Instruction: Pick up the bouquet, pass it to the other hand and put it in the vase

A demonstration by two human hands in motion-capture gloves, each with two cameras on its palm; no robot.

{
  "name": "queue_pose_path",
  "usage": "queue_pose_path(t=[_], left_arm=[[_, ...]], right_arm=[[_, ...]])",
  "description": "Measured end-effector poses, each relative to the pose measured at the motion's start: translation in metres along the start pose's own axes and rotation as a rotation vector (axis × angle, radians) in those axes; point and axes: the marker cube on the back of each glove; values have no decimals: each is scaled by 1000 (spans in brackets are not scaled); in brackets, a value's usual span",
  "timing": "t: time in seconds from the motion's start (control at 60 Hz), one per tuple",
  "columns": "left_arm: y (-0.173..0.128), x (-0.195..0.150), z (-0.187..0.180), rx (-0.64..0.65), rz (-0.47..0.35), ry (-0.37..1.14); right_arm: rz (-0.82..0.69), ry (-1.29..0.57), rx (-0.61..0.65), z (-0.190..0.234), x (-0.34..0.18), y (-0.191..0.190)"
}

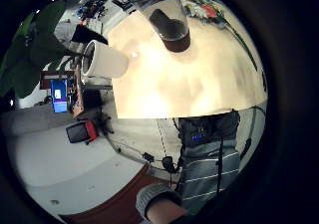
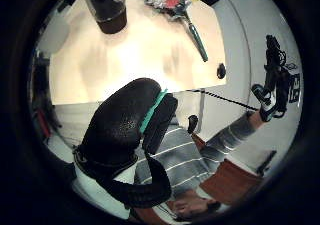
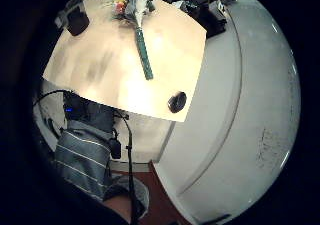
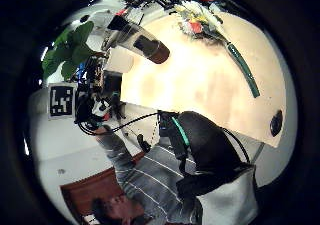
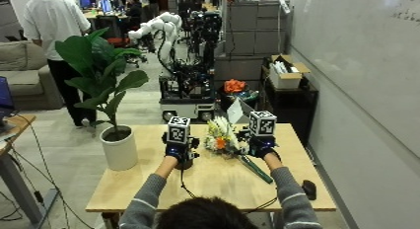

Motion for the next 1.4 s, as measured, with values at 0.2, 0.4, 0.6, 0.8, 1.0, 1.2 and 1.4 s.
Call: queue_pose_path(t=[0.2, 0.4, 0.6, 0.8, 1.0, 1.2, 1.4], left_arm=[[15, -1, -19, 65, -22, -28], [26, -2, -13, 22, -3, -4], [20, -6, -4, 33, 16, 39], [23, 5, -1, 28, 54, 83], [22, 15, 6, 22, 88, 102], [9, 16, 19, 41, 98, 87], [24, 19, 24, 25, 132, 112]], right_arm=[[-21, 1, 22, -1, 2, -4], [-60, -9, -2, -4, -8, -11], [-56, 22, 2, -2, -17, -15], [-10, 47, 19, -4, -16, -10], [70, -8, 43, -14, 8, -25], [232, -74, 92, -13, 55, -62], [399, -145, 113, 24, 93, -87]])
